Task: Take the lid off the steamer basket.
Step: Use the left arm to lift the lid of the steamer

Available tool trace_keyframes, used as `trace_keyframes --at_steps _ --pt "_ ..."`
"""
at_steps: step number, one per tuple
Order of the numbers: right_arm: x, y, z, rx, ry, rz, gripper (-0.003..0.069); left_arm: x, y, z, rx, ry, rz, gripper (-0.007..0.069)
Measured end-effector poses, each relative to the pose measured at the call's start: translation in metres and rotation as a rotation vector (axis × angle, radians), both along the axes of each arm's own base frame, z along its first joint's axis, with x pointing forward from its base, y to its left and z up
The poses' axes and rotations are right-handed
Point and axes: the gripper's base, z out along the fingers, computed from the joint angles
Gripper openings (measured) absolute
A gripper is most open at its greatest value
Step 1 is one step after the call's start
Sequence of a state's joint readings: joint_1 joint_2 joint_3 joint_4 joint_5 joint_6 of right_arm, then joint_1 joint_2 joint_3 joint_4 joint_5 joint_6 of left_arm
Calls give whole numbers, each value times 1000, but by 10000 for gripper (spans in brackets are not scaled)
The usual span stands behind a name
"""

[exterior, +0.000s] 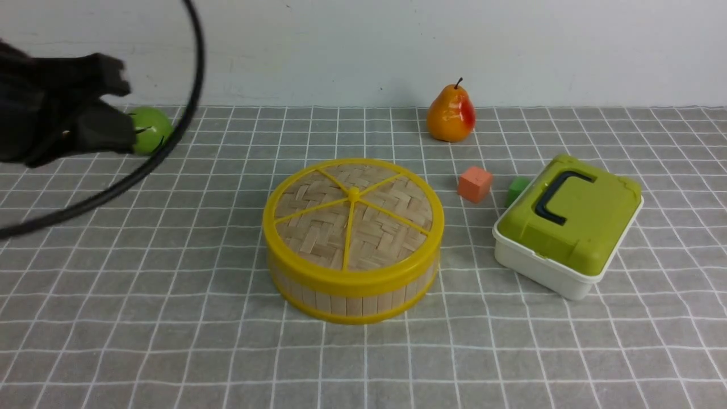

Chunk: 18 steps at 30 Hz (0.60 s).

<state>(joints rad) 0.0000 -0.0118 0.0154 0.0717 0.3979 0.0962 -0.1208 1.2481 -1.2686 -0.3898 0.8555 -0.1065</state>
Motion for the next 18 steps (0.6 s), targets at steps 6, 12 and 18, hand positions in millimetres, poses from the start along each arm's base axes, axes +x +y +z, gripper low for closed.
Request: trace_keyframes --at_steps 6,12,18 --pt "0 0 0 0 0 0 241 60 -23 -3 1 169 -143 -13" --pt "0 0 0 0 0 0 241 82 -81 4 200 128 -254 -13" --pt "0 0 0 0 0 0 241 103 -152 -21 445 85 -329 20"
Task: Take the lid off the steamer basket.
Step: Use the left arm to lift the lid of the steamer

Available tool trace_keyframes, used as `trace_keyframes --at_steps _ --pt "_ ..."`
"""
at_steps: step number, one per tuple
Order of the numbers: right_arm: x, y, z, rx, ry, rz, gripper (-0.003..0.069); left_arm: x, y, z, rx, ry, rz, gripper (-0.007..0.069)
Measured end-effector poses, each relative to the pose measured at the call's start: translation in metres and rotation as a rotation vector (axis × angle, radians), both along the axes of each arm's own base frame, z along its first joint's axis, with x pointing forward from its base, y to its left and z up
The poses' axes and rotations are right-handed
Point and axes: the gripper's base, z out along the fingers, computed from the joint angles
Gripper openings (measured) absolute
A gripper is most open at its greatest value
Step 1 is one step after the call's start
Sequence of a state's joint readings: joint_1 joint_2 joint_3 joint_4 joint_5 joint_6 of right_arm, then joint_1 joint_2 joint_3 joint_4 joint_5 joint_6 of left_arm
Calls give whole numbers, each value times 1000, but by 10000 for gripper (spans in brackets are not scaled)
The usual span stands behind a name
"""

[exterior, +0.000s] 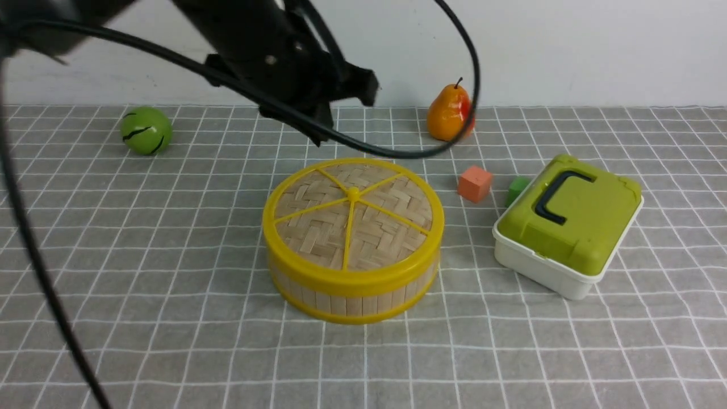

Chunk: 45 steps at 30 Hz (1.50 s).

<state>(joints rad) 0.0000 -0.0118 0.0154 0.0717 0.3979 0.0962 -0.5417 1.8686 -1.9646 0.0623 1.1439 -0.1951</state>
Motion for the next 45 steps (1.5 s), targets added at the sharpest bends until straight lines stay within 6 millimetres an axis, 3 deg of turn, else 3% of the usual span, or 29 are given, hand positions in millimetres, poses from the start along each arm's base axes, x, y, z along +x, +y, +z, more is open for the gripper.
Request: trace_keyframes --at_steps 3,9,10,13,18,24,33,36,43,45 --pt "0 0 0 0 0 0 241 10 -16 -11 81 -23 1 87" --pt "0 0 0 0 0 0 241 36 -39 -49 165 -38 7 328" --pt "0 0 0 0 0 0 241 37 -39 -51 166 -37 8 328" --pt "0 0 0 0 0 0 241 49 -47 -82 199 2 10 382" --pt "0 0 0 0 0 0 241 55 -53 -105 212 44 6 377" --pt "0 0 0 0 0 0 241 60 -53 -111 238 22 17 336" --pt "0 0 0 0 0 0 241 61 -52 -112 243 18 44 122" --pt "0 0 0 0 0 0 241 61 -52 -112 242 19 45 106" --pt "0 0 0 0 0 0 241 61 -52 -99 230 15 60 108" --pt "0 0 0 0 0 0 241 58 -49 -70 197 -41 66 108"
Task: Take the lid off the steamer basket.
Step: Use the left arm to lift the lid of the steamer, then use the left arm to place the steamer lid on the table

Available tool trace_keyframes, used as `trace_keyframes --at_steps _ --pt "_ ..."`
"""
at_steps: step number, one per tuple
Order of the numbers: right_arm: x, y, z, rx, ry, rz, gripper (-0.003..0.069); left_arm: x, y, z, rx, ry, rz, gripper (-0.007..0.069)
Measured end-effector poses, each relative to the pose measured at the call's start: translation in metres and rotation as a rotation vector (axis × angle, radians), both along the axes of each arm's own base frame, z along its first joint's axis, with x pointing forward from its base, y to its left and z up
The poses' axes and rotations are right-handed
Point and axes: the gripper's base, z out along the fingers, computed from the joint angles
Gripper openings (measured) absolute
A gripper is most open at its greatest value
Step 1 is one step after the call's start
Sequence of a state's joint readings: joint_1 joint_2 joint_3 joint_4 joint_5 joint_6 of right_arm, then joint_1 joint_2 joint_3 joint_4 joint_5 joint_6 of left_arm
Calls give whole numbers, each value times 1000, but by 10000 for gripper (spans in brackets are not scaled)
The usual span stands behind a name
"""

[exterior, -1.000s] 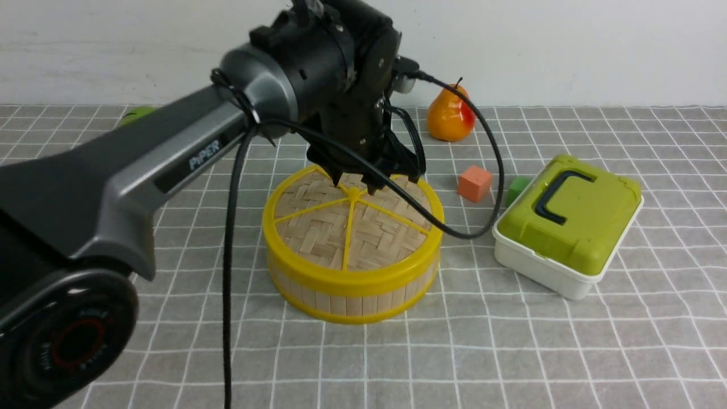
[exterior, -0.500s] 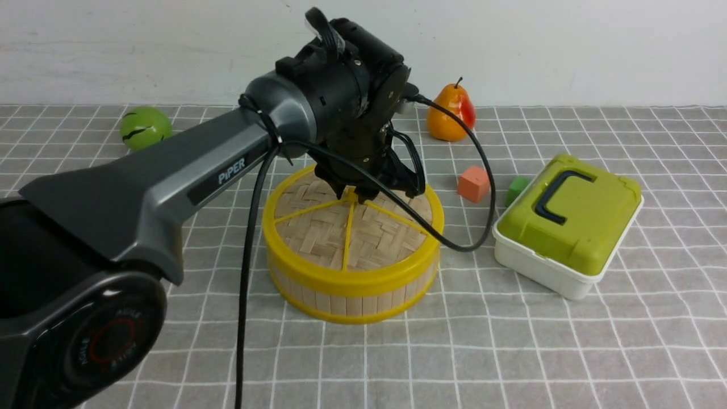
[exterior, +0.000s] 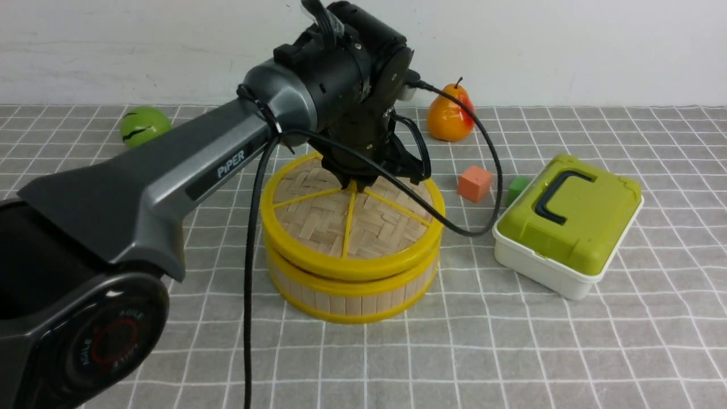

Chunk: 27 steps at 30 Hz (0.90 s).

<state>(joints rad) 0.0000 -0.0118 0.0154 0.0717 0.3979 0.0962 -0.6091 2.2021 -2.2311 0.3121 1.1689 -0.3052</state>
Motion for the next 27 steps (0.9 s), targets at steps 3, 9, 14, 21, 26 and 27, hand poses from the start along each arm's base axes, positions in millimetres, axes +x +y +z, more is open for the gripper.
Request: trace_keyframes --at_steps 3,9,14,21,26,27 --pt "0 0 0 0 0 0 241 -7 6 34 -29 -72 -7 108" --pt "0 0 0 0 0 0 241 -50 62 148 -111 -305 49 108" --pt "0 0 0 0 0 0 241 -54 131 178 -99 -351 203 108" --pt "0 0 0 0 0 0 241 -36 227 128 -123 -179 439 108" --pt "0 0 0 0 0 0 241 -25 244 41 -197 -60 465 108" --pt "0 0 0 0 0 0 241 -24 244 23 -201 -35 467 108"
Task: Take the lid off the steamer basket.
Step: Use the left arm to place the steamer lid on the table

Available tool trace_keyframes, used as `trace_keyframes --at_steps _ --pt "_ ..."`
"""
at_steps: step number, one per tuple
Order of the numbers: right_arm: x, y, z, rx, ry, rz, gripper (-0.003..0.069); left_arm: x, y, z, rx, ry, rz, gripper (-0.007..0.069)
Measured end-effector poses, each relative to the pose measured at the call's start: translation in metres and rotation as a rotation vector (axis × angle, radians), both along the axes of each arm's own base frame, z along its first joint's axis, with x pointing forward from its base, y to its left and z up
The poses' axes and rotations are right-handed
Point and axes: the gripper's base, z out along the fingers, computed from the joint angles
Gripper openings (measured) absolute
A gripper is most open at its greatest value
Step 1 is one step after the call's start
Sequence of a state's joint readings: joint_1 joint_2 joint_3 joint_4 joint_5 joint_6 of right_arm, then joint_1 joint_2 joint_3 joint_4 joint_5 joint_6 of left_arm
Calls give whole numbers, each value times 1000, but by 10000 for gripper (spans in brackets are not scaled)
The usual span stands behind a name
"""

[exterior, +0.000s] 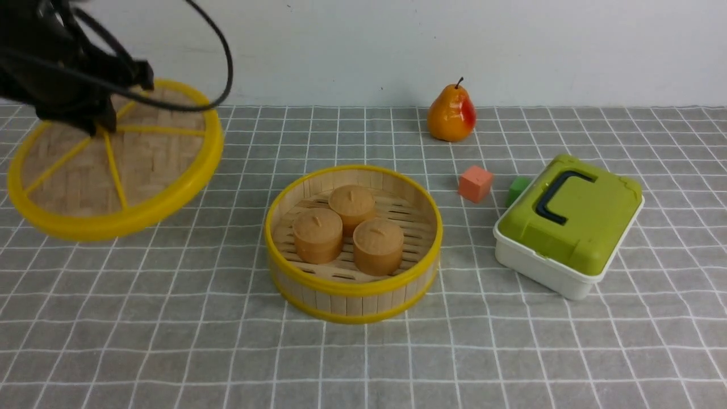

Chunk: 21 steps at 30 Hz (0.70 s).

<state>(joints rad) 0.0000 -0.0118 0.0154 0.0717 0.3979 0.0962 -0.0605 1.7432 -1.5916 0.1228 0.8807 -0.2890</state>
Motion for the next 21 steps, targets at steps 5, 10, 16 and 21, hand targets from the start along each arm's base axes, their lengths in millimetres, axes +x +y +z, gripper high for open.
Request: trace_keyframes --at_steps 5,10,16,21 --pt "0 0 0 0 0 0 241 7 -3 -63 -59 27 40 108" --pt "0 0 0 0 0 0 241 18 -1 -107 -34 109 68 108" --pt "0 0 0 0 0 0 241 23 -2 -128 -36 144 78 108" --pt "0 0 0 0 0 0 241 23 -2 -124 -44 133 78 129"
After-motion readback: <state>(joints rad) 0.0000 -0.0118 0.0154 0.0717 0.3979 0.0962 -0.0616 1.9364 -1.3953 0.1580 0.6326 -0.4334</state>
